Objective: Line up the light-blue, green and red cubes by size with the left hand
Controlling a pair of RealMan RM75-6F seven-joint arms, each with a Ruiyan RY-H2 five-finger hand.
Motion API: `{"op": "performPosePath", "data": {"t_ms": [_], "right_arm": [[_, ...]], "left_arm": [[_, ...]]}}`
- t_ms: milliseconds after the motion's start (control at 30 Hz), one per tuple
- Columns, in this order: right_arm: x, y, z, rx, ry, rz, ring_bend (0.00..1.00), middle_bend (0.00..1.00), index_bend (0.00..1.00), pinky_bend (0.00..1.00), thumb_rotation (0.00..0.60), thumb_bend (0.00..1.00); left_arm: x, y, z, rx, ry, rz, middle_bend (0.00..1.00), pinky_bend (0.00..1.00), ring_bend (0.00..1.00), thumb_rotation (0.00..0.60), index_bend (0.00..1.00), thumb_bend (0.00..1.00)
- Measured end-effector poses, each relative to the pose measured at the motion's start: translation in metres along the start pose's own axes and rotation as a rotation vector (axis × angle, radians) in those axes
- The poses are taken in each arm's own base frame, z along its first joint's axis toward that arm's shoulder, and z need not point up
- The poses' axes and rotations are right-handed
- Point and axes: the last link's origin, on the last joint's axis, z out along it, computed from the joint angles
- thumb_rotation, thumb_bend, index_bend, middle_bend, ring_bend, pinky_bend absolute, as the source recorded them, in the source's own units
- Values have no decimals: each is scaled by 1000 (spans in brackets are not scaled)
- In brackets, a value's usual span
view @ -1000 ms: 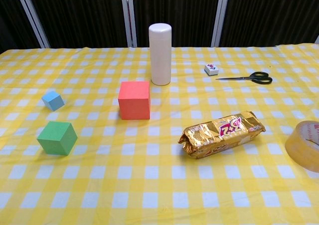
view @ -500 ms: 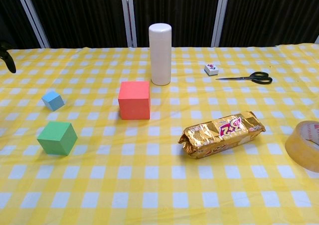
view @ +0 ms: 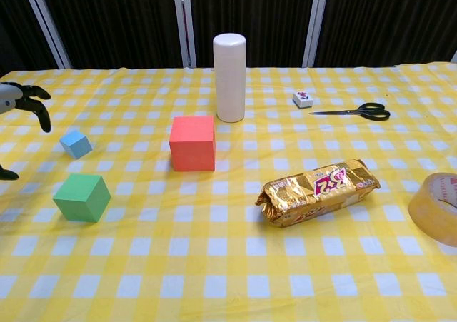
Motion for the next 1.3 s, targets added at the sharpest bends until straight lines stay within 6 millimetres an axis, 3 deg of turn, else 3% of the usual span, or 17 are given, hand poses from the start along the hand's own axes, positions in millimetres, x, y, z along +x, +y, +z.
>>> {"op": "performPosePath", "data": {"t_ms": [467, 700, 1300], "right_arm": [[3, 1, -1, -2, 9, 8, 0, 0, 193, 0, 600, 317], [4, 2, -1, 1, 8, 10, 0, 0, 193, 0, 600, 317], [4, 3, -1, -2, 9, 12, 0, 0, 193, 0, 600, 317]], "left_arm": [[-15, 28, 3, -64, -27, 21, 0, 0, 0, 600, 283, 167], [-26, 35, 3, -77, -44, 30, 0, 0, 0, 600, 305, 168], [-31, 47, 8, -81, -43, 61, 0, 0, 0, 600, 342, 170]]}}
